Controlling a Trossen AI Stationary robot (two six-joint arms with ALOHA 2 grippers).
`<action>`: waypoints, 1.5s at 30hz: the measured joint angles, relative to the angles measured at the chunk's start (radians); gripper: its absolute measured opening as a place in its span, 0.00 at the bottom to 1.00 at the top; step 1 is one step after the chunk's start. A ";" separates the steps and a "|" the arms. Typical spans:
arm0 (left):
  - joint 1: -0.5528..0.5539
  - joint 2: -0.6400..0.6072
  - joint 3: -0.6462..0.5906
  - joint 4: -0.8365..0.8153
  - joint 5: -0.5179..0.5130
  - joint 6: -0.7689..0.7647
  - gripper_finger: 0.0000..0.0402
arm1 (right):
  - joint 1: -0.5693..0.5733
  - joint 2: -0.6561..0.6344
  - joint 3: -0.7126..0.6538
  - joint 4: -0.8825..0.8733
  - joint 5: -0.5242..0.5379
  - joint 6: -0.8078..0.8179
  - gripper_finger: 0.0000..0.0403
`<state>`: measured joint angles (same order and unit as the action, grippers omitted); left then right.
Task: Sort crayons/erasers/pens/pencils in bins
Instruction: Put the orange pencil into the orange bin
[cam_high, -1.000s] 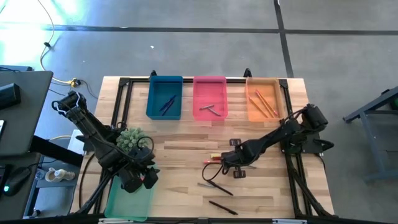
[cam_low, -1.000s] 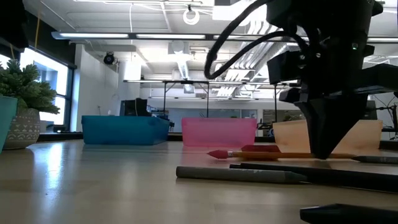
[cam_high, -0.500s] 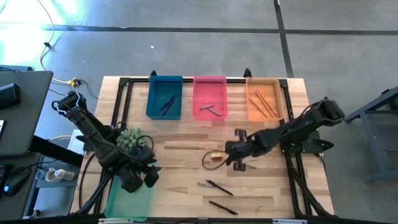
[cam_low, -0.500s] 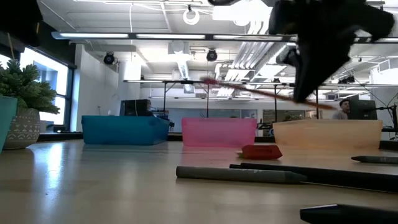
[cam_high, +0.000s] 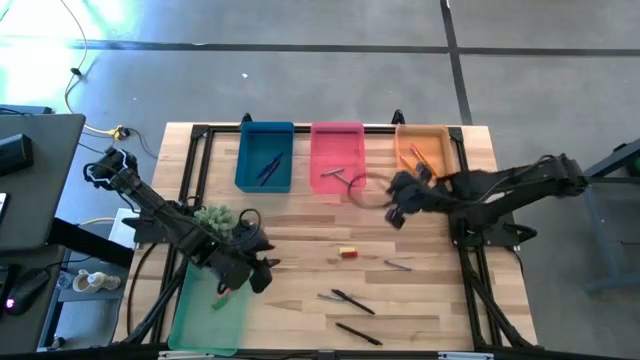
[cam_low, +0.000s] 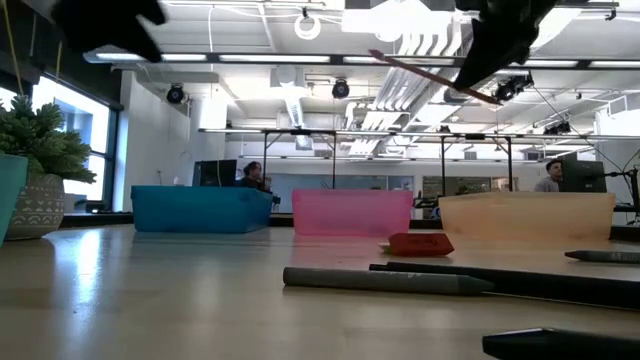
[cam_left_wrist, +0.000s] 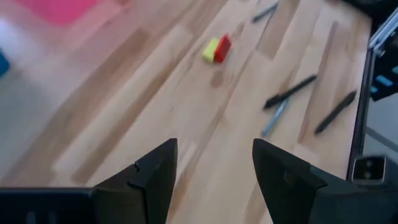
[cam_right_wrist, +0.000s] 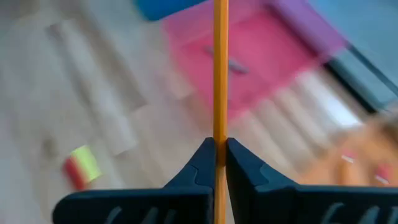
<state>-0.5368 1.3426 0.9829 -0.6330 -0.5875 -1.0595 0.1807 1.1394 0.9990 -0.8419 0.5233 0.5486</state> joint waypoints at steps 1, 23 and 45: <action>0.018 0.000 0.000 0.025 0.003 0.034 0.49 | -0.022 -0.021 0.000 -0.023 0.015 0.013 0.01; 0.249 0.000 0.000 0.349 0.142 0.478 0.49 | -0.551 -0.144 0.001 -0.424 -0.029 0.029 0.01; 0.250 0.198 0.052 0.361 0.277 0.602 0.49 | -0.915 0.239 0.001 -0.390 -0.205 -0.338 0.01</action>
<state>-0.2871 1.5405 1.0354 -0.2721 -0.3104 -0.4572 -0.7341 1.3782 0.9997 -1.2322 0.3187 0.2109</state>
